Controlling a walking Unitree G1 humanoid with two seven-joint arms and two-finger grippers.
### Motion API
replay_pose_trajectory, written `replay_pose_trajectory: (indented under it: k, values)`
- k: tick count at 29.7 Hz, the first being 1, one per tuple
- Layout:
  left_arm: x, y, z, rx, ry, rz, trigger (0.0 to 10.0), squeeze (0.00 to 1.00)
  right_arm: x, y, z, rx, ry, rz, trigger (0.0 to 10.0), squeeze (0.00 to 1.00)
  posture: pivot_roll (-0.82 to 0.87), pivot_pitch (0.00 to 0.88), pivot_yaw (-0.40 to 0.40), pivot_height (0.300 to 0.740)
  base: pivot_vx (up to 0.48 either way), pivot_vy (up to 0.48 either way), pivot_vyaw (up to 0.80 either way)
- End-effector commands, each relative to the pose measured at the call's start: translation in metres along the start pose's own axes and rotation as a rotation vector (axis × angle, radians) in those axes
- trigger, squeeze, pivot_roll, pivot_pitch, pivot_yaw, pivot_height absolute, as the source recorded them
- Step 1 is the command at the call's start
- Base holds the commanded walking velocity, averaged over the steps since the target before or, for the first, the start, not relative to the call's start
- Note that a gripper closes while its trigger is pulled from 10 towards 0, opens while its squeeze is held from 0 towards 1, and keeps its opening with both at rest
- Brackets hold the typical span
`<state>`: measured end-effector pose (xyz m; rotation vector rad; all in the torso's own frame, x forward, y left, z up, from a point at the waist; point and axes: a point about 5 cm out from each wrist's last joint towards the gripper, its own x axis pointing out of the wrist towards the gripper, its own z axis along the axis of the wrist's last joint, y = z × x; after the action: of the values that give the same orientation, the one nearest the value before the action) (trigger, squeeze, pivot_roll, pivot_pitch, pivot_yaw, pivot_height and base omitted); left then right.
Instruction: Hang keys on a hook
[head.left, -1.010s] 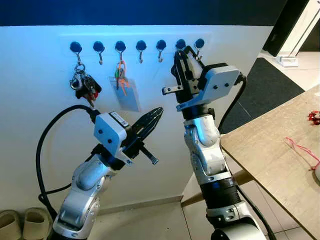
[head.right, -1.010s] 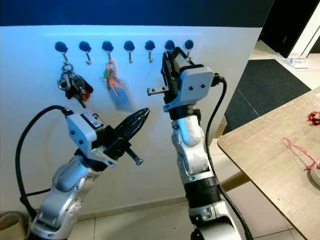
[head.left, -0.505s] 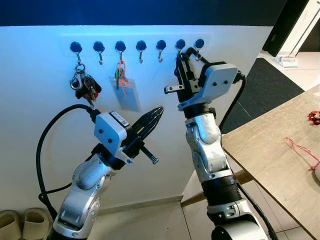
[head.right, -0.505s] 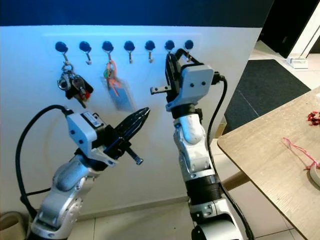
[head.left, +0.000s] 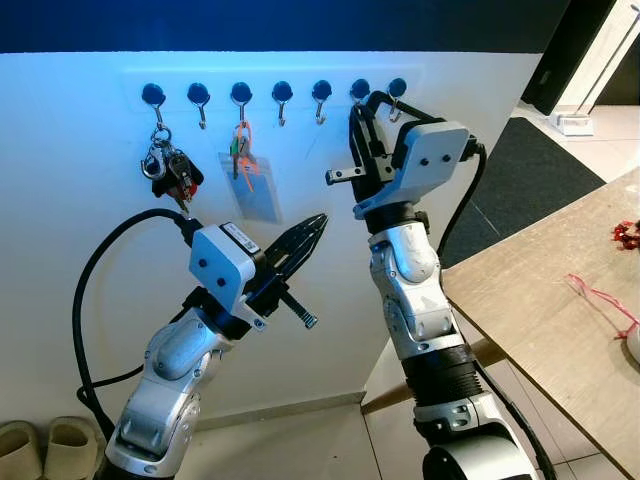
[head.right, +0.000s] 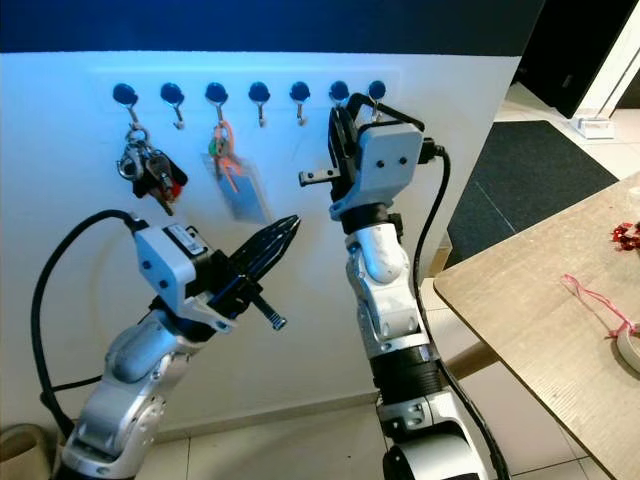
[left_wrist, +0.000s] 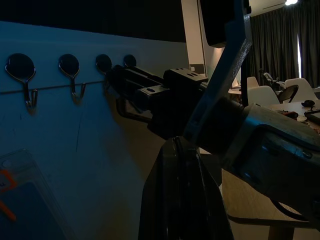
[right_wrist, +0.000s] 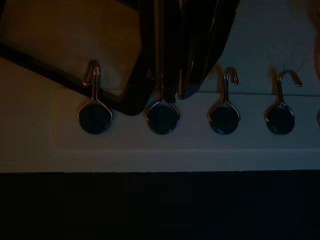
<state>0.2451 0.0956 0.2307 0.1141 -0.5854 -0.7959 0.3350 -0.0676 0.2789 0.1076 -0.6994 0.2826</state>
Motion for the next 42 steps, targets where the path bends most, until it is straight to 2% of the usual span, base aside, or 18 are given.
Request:
replay_pose_trajectory:
  k: [1, 9, 10, 11, 12, 13, 14, 16, 17, 18, 19, 20, 21, 22, 23, 38, 41, 42]
  values:
    - [0.000, -0.003, 0.002, 0.006, -0.005, -0.010, 10.0, 0.00, -0.002, 0.000, -0.006, 0.013, 0.033, 0.001, 10.0, 0.00, 0.06, 0.085, -0.064, 0.740, 0.000, 0.000, 0.00]
    - [0.000, -0.002, 0.002, 0.008, -0.004, -0.008, 10.0, 0.00, -0.002, 0.000, -0.003, 0.026, 0.010, 0.014, 10.0, 0.00, 0.06, 0.086, -0.064, 0.740, 0.000, 0.000, 0.00]
    - [0.000, -0.002, 0.002, 0.008, -0.005, -0.008, 10.0, 0.00, -0.002, 0.000, -0.003, 0.029, 0.008, 0.017, 10.0, 0.05, 0.06, 0.087, -0.064, 0.740, 0.000, 0.000, 0.00]
    - [0.000, -0.002, 0.002, 0.008, -0.005, -0.007, 10.0, 0.00, -0.002, 0.001, -0.003, 0.032, 0.007, 0.020, 10.0, 0.05, 0.06, 0.087, -0.064, 0.740, 0.000, 0.000, 0.00]
    - [0.000, -0.002, 0.002, 0.008, -0.004, -0.007, 10.0, 0.00, -0.002, 0.001, -0.002, 0.034, 0.005, 0.021, 10.0, 0.20, 0.06, 0.088, -0.063, 0.740, 0.000, 0.000, 0.00]
    - [0.000, -0.002, 0.002, 0.008, -0.004, -0.007, 10.0, 0.00, -0.002, 0.001, -0.002, 0.034, 0.005, 0.021, 10.0, 0.20, 0.06, 0.088, -0.063, 0.740, 0.000, 0.000, 0.00]
    - [0.000, -0.002, 0.002, 0.008, -0.004, -0.007, 10.0, 0.00, -0.003, 0.001, -0.002, 0.036, 0.002, 0.024, 10.0, 0.54, 0.06, 0.088, -0.063, 0.740, 0.000, 0.000, 0.00]
    - [0.000, -0.002, 0.003, 0.008, -0.004, -0.008, 10.0, 0.00, -0.003, 0.002, -0.001, 0.041, -0.003, 0.027, 10.0, 0.73, 0.06, 0.088, -0.063, 0.740, 0.000, 0.000, 0.00]
    - [0.000, -0.002, 0.003, 0.008, -0.004, -0.008, 10.0, 0.00, -0.003, 0.002, -0.001, 0.043, -0.005, 0.028, 10.0, 0.80, 0.06, 0.089, -0.063, 0.740, 0.000, 0.000, 0.00]
    - [0.000, -0.002, 0.003, 0.009, -0.004, -0.007, 10.0, 0.00, -0.003, 0.002, -0.001, 0.041, -0.007, 0.026, 10.0, 0.83, 0.06, 0.089, -0.063, 0.740, 0.000, 0.000, 0.00]
    - [0.000, -0.002, 0.003, 0.009, -0.005, -0.007, 10.0, 0.00, -0.003, 0.001, 0.000, 0.036, -0.011, 0.019, 10.0, 0.72, 0.06, 0.090, -0.063, 0.740, 0.000, 0.000, 0.00]
    - [0.000, -0.002, 0.003, 0.009, -0.005, -0.007, 10.0, 0.00, -0.003, 0.001, 0.000, 0.036, -0.011, 0.019, 10.0, 0.72, 0.06, 0.090, -0.063, 0.740, 0.000, 0.000, 0.00]
    - [0.000, -0.002, 0.003, 0.009, -0.005, -0.006, 10.0, 0.00, -0.003, 0.001, 0.000, 0.032, -0.014, 0.013, 10.0, 0.63, 0.06, 0.089, -0.063, 0.740, 0.000, 0.000, 0.00]
    - [0.000, -0.002, 0.003, 0.009, -0.006, -0.006, 10.0, 0.00, -0.003, 0.000, 0.001, 0.028, -0.019, 0.008, 10.0, 0.21, 0.06, 0.089, -0.063, 0.740, 0.000, 0.000, 0.00]
    - [0.000, -0.002, 0.003, 0.009, -0.007, -0.006, 10.0, 0.00, -0.003, -0.001, 0.002, 0.026, -0.023, 0.005, 10.0, 0.00, 0.06, 0.089, -0.063, 0.740, 0.000, 0.000, 0.00]
    - [0.000, -0.002, 0.003, 0.009, -0.008, -0.004, 10.0, 0.00, -0.008, 0.000, 0.001, 0.034, -0.030, 0.013, 10.0, 0.00, 0.06, 0.091, -0.063, 0.740, 0.000, 0.000, 0.00]
    - [0.000, -0.001, 0.003, 0.010, -0.008, 0.003, 10.0, 0.00, -0.023, 0.001, -0.009, 0.033, -0.007, 0.041, 10.0, 0.00, 0.06, 0.092, -0.066, 0.740, 0.000, 0.000, 0.00]
    - [0.000, -0.001, 0.003, 0.010, -0.008, 0.003, 10.0, 0.00, -0.023, 0.001, -0.009, 0.033, -0.007, 0.041, 10.0, 0.00, 0.06, 0.092, -0.066, 0.740, 0.000, 0.000, 0.00]
